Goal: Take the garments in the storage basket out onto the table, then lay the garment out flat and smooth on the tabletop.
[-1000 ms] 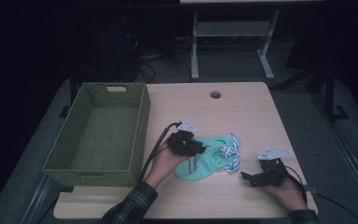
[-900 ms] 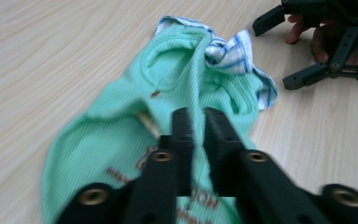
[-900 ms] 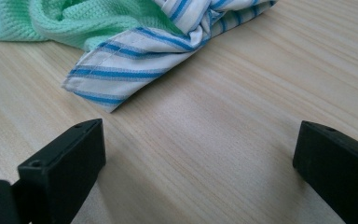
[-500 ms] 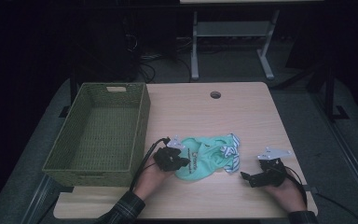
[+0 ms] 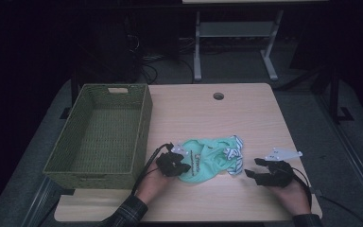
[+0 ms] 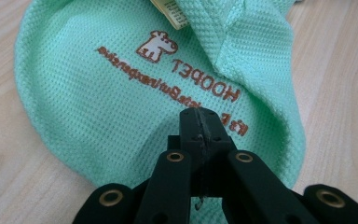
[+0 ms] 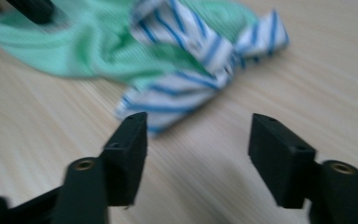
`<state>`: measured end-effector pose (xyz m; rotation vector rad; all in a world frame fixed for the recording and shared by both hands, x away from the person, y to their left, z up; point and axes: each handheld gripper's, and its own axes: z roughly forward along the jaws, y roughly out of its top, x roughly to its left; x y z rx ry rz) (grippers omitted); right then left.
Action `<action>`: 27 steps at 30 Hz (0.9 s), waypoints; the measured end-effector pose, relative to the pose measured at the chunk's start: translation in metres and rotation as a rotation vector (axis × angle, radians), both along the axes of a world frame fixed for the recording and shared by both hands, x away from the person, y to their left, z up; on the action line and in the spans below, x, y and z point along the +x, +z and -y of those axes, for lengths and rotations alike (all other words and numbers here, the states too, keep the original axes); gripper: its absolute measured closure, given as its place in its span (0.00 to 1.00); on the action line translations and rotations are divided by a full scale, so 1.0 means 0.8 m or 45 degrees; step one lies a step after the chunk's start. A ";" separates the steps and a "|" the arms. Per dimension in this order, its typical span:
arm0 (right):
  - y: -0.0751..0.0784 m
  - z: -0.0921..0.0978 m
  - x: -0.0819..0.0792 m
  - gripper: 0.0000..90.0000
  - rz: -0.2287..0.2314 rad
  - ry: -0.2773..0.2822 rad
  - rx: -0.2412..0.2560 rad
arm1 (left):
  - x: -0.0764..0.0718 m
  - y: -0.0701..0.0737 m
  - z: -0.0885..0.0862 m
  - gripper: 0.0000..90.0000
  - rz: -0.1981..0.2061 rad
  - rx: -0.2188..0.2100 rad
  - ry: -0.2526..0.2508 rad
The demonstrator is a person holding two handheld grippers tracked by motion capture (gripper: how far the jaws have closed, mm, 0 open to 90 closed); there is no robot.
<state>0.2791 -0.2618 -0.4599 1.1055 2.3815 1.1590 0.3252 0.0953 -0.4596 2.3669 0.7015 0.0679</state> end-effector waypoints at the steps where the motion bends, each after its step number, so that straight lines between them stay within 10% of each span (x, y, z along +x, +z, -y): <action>1: 0.000 0.000 0.000 0.46 0.000 0.000 0.000 | 0.000 0.000 0.000 0.99 0.000 0.000 0.000; 9: 0.014 -0.031 0.009 0.68 -0.023 0.131 0.077 | 0.001 0.000 0.000 0.99 -0.011 -0.006 0.005; 27: -0.008 -0.055 0.029 0.88 -0.088 0.082 -0.102 | 0.002 0.001 0.001 0.99 -0.015 0.009 0.001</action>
